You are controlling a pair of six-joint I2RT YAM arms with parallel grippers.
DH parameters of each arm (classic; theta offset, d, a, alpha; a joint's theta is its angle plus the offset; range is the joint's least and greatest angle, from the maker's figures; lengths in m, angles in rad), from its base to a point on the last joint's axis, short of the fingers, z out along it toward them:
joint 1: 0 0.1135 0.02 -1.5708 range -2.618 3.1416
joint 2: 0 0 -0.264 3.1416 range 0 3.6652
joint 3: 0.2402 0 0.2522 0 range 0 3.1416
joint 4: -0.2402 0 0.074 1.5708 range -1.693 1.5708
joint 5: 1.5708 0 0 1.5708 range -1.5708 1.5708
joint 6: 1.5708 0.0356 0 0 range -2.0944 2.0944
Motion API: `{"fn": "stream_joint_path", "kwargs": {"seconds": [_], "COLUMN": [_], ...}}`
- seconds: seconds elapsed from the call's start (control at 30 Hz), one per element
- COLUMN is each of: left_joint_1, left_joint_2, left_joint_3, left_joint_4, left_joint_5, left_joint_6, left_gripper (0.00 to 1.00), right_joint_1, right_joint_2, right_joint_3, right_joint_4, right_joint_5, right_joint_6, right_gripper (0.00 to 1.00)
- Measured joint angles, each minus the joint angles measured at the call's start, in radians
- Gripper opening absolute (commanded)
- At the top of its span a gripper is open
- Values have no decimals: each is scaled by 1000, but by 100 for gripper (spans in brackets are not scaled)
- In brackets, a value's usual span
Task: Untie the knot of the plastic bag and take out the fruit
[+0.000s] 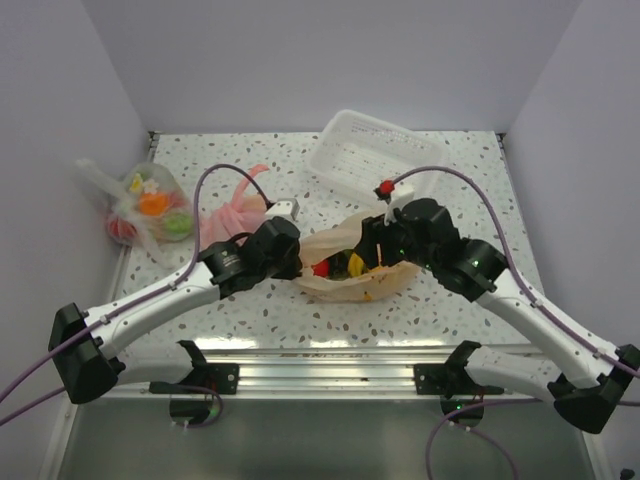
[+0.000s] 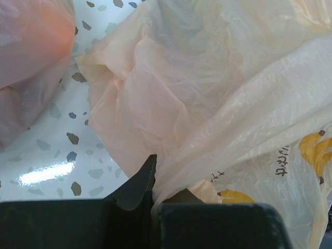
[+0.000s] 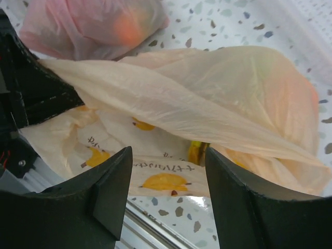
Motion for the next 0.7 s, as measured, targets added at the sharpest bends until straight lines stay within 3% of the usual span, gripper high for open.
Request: {"fn": "stream_joint_path", "kwargs": {"seconds": [0.17, 0.37, 0.53, 0.7], "left_joint_1": [-12, -12, -13, -20], "left_joint_2": [0, -1, 7, 62], "left_joint_3": [0, -55, -164, -215], "left_joint_4": [2, 72, 157, 218], "left_joint_5": [-18, -51, -45, -28], "left_joint_6": [-14, -62, -102, -114], "left_gripper": [0, 0, 2, 3], "right_joint_1": [92, 233, 354, 370], "right_joint_2": [41, 101, 140, 130], "right_joint_3": [-205, -395, -435, -396], "right_joint_4": [114, 119, 102, 33], "right_joint_5": [-4, -55, -84, -56], "right_joint_6": [73, 134, 149, 141], "right_gripper": [61, 62, 66, 64]}}
